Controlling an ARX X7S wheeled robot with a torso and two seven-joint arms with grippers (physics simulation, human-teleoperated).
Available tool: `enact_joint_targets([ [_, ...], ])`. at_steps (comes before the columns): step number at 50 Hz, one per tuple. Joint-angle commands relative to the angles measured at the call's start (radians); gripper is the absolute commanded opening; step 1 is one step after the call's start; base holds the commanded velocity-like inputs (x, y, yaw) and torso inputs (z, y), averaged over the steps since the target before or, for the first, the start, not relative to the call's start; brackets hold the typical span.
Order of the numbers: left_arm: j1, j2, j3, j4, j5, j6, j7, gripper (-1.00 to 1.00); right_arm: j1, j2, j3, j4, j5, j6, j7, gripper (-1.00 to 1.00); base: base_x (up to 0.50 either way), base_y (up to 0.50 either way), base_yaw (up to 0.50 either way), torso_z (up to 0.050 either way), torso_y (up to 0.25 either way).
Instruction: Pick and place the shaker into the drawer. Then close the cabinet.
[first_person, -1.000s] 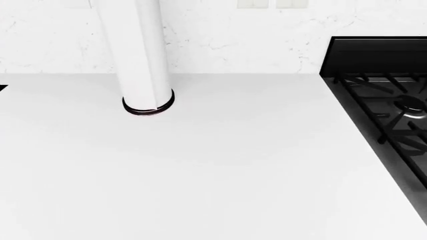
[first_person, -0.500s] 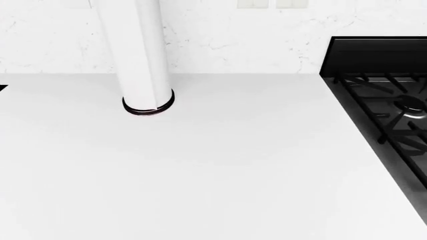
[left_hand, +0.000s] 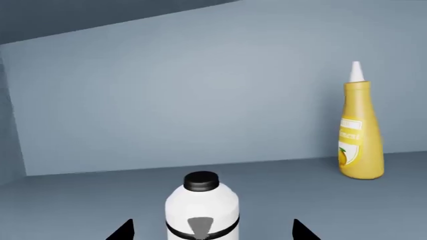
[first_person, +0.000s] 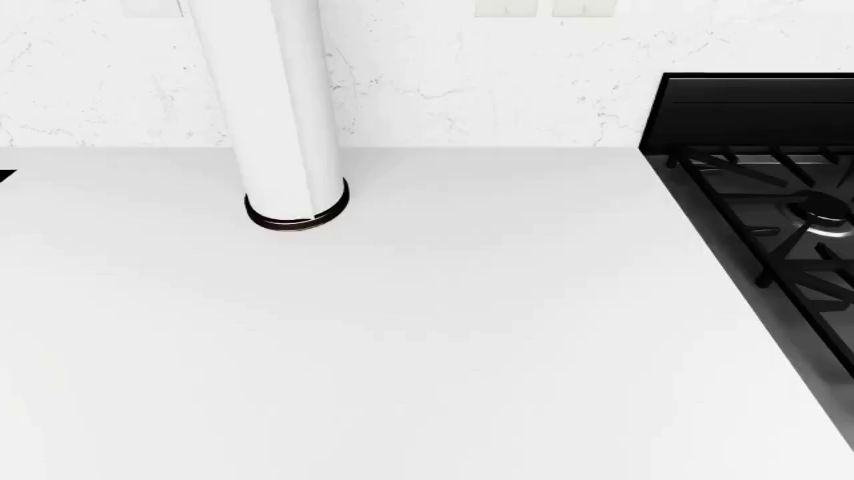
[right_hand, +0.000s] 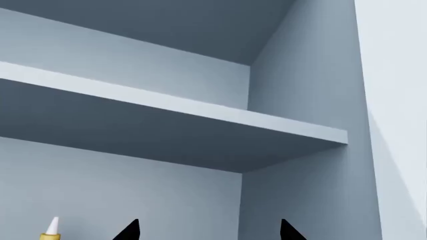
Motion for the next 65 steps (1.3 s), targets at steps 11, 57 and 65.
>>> enact_joint_targets([
  [11, 0.005, -0.001, 0.21, -0.057, -0.165, 0.048, -0.05, 1.0, 0.001, 0.002, -0.001, 0.001, 0.0, 0.008, -0.003, 1.0, 0.0, 0.0, 0.0, 0.0, 0.0],
  [57, 0.0, -0.008, -0.425, 0.2, 0.394, 0.108, 0.01, -1.0, 0.001, -0.006, 0.0, -0.006, 0.011, 0.012, 0.0, 1.0, 0.0, 0.0, 0.0, 0.0, 0.0],
  [65, 0.0, -0.011, -0.427, 0.196, 0.408, 0.106, 0.019, -1.0, 0.001, -0.021, 0.002, -0.068, 0.042, 0.041, -0.016, 1.0, 0.0, 0.0, 0.0, 0.0, 0.0],
])
